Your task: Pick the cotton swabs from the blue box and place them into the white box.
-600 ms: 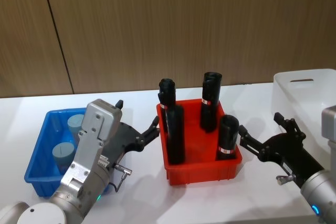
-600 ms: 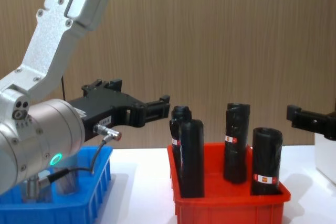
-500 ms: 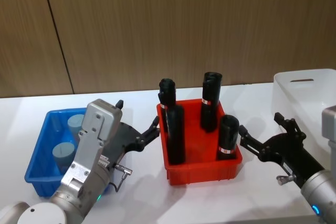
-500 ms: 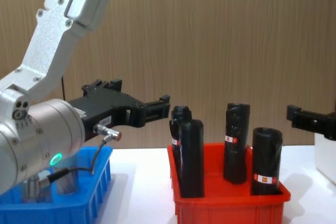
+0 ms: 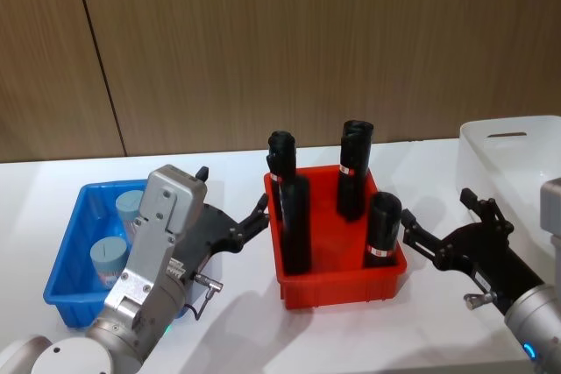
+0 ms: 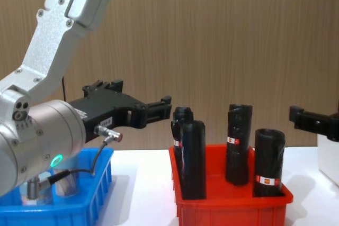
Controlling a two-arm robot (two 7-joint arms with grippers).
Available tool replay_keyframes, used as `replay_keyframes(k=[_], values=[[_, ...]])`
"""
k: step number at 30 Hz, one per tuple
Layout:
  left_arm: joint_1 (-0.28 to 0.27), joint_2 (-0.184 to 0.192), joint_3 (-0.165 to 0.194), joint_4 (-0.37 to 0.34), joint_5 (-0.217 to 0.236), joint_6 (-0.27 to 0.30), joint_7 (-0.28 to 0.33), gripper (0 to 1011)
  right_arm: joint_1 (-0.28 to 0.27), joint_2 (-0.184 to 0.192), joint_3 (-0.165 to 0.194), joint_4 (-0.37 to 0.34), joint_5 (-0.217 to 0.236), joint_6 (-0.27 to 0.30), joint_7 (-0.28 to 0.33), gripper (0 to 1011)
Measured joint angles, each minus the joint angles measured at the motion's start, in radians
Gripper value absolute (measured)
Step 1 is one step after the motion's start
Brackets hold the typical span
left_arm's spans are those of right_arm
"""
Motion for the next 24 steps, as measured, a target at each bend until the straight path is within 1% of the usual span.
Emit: replay_keyframes(k=[15, 23, 24], values=[[0.001, 0.004, -0.004, 0.002, -0.003, 0.002, -0.003, 1000, 0.0, 0.0, 0.0, 0.0, 0.0, 0.0, 0.0, 1002], [0.004, 0.016, -0.021, 0.009, -0.035, 0.008, -0.008, 1000, 0.0, 0.0, 0.0, 0.0, 0.0, 0.0, 0.0, 1002], [0.005, 0.018, -0.025, 0.011, -0.045, 0.01, -0.007, 1000, 0.0, 0.0, 0.0, 0.0, 0.0, 0.0, 0.0, 1002]])
